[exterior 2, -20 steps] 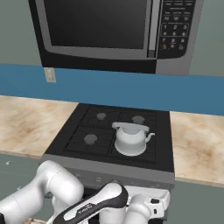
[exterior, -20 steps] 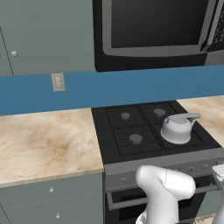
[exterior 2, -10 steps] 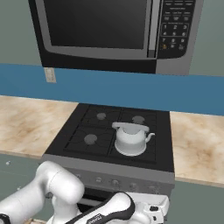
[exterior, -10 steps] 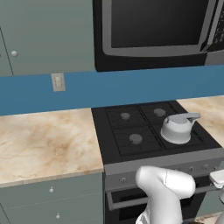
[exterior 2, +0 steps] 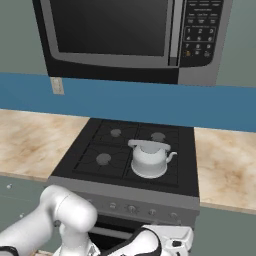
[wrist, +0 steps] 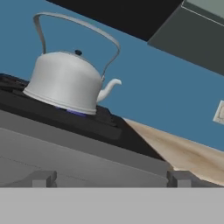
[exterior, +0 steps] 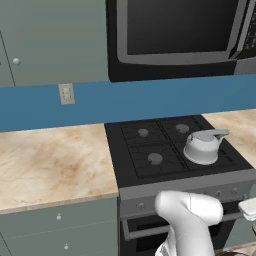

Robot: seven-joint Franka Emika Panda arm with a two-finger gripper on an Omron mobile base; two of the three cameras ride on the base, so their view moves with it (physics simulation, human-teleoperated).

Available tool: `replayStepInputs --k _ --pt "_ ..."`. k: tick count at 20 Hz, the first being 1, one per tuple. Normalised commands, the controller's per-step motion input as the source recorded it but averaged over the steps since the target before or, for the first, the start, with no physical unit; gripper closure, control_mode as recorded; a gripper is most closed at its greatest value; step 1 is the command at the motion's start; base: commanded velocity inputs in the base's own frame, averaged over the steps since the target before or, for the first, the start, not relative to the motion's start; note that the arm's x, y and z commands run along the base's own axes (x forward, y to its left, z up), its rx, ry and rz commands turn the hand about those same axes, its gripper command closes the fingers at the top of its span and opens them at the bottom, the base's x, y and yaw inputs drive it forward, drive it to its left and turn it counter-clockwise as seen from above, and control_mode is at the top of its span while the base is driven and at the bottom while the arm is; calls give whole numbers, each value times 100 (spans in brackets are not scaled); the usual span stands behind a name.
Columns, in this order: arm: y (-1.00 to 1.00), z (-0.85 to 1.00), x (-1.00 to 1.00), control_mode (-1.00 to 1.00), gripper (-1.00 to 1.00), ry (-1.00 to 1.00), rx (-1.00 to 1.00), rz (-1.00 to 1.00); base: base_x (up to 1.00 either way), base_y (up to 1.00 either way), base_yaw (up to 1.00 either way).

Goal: The kettle is done boiling. Turn off the stove, then wait for 300 timesteps before moving the kettle to the dining table.

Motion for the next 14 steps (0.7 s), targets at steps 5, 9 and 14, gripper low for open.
replayStepInputs --k 5,9,14 --pt "-1 -25 12 -100 -100 0 -3 0 0 0 0" --pt "0 -15 4 -100 -100 0 -1 0 0 0 0" --pt "0 -15 15 -100 -100 1 -4 0 0 0 0"
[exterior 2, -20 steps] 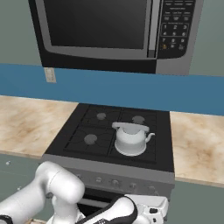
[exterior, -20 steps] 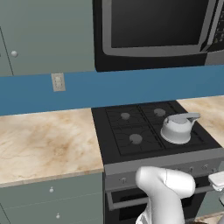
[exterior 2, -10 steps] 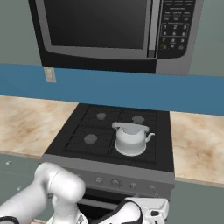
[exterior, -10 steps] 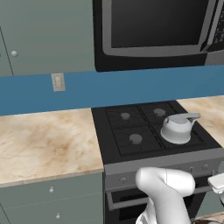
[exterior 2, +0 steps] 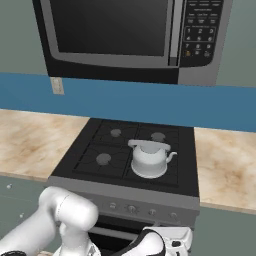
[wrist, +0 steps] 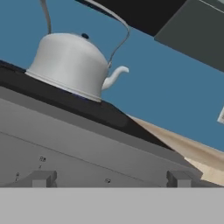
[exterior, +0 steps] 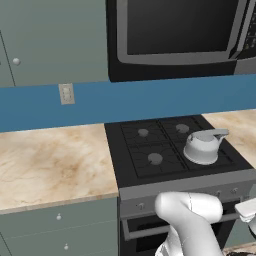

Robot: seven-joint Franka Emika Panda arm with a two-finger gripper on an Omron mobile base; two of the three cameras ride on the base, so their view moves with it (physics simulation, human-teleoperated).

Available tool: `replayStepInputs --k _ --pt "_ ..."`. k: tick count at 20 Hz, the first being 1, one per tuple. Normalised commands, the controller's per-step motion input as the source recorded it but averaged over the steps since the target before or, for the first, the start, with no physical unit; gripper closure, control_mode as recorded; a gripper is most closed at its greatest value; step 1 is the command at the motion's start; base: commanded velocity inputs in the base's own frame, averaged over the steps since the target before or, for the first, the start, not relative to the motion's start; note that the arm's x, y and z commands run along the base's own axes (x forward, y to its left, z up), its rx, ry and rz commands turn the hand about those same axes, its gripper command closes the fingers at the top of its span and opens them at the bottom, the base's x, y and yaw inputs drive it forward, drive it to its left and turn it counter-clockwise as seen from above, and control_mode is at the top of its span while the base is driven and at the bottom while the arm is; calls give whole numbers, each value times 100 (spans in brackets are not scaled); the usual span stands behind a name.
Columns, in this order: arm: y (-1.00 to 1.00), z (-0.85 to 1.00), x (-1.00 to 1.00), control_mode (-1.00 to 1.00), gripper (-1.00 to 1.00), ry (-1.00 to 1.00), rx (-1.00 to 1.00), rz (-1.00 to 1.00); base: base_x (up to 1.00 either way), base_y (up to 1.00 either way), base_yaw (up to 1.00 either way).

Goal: The kettle is done boiling. Turn off the stove, then wait for 300 timesteps before moving the kettle to the dining table.

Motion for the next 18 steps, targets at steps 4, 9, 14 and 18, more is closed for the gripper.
replayStepInputs --k 4,9,14,18 --pt "0 -1 20 -100 -100 3 -1 0 0 0 0" --pt "0 -1 19 -100 -100 4 -2 0 0 0 0" --pt "0 -11 18 -100 -100 5 -1 0 0 0 0" --pt "0 -16 13 -100 -100 4 0 0 0 0 0"
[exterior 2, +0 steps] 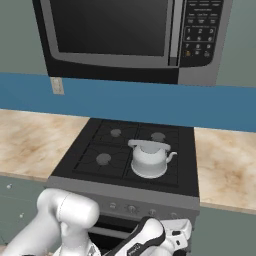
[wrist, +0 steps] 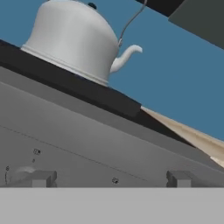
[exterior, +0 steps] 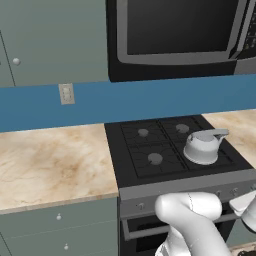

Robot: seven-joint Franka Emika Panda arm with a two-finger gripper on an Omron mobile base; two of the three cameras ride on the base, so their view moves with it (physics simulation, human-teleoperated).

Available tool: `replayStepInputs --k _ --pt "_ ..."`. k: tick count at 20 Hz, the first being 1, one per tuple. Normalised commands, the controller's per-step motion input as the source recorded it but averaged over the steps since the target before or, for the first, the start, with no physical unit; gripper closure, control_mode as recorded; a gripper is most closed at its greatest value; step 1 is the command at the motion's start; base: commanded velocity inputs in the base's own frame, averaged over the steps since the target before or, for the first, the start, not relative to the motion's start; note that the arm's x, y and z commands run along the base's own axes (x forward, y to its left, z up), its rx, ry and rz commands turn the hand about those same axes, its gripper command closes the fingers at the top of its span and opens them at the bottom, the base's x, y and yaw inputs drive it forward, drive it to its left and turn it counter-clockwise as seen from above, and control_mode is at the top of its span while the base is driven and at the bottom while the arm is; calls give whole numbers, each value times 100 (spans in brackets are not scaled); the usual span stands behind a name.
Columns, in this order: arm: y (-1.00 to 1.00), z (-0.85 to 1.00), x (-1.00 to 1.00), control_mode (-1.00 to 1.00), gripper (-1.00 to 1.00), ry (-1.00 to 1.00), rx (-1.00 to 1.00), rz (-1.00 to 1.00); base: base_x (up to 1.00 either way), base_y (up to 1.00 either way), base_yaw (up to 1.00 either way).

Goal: The kettle is done boiling. Turn off the stove, then wait for 300 timesteps before moving the kettle to the dining table.

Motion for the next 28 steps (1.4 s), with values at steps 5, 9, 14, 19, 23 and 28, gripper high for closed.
replayStepInputs --k 5,9,14,19,23,28 --pt "0 -22 1 -100 -100 0 0 0 0 0 0" --pt "0 -17 3 -100 -100 0 0 0 0 0 0" --pt "-2 -8 3 -100 -100 0 0 0 0 0 0" --pt "-1 -8 13 -100 -100 0 0 0 0 0 0" --pt "-9 -6 9 -100 -100 0 0 0 0 0 0" --pt "-15 -17 1 -100 -100 0 0 0 0 0 0"
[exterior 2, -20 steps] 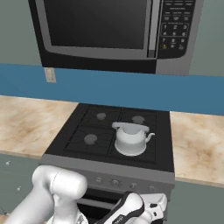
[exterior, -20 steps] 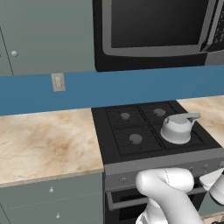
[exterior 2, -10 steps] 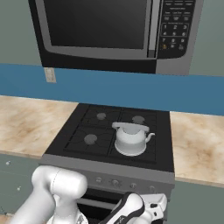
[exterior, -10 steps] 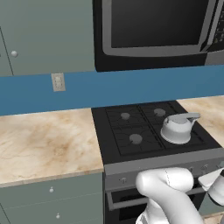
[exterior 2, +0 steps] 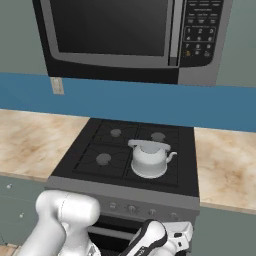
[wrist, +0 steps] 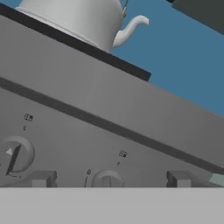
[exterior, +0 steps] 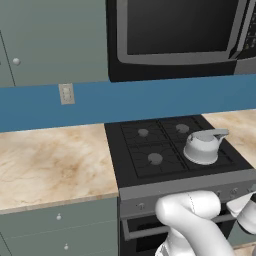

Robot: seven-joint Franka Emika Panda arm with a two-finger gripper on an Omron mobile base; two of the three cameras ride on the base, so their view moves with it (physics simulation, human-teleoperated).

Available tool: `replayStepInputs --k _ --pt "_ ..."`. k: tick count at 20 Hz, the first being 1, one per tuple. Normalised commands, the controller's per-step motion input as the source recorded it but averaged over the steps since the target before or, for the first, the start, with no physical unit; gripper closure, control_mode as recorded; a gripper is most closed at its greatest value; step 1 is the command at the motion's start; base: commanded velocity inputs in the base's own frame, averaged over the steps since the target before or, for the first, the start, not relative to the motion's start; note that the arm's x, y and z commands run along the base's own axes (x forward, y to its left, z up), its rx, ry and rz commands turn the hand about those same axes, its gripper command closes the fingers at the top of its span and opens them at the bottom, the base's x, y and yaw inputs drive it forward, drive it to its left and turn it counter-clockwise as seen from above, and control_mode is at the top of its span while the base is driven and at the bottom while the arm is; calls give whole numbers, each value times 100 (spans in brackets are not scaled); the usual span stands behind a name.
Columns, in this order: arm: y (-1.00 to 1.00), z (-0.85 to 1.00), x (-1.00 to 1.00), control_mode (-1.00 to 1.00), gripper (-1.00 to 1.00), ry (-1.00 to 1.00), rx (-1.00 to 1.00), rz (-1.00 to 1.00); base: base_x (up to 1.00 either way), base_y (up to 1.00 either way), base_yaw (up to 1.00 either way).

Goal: The kettle is done boiling. Turn off the stove, then wait for 300 timesteps before moving the kettle to the dining table.

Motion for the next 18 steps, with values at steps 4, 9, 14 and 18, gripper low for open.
replayStepInputs --k 4,9,14,18 --pt "-8 -20 5 -100 -100 0 0 0 0 0 0" --pt "-1 -15 17 -100 -100 0 0 0 0 0 0" --pt "-2 -7 10 -100 -100 0 0 0 0 0 0" --pt "-5 -5 7 -100 -100 0 0 0 0 0 0"
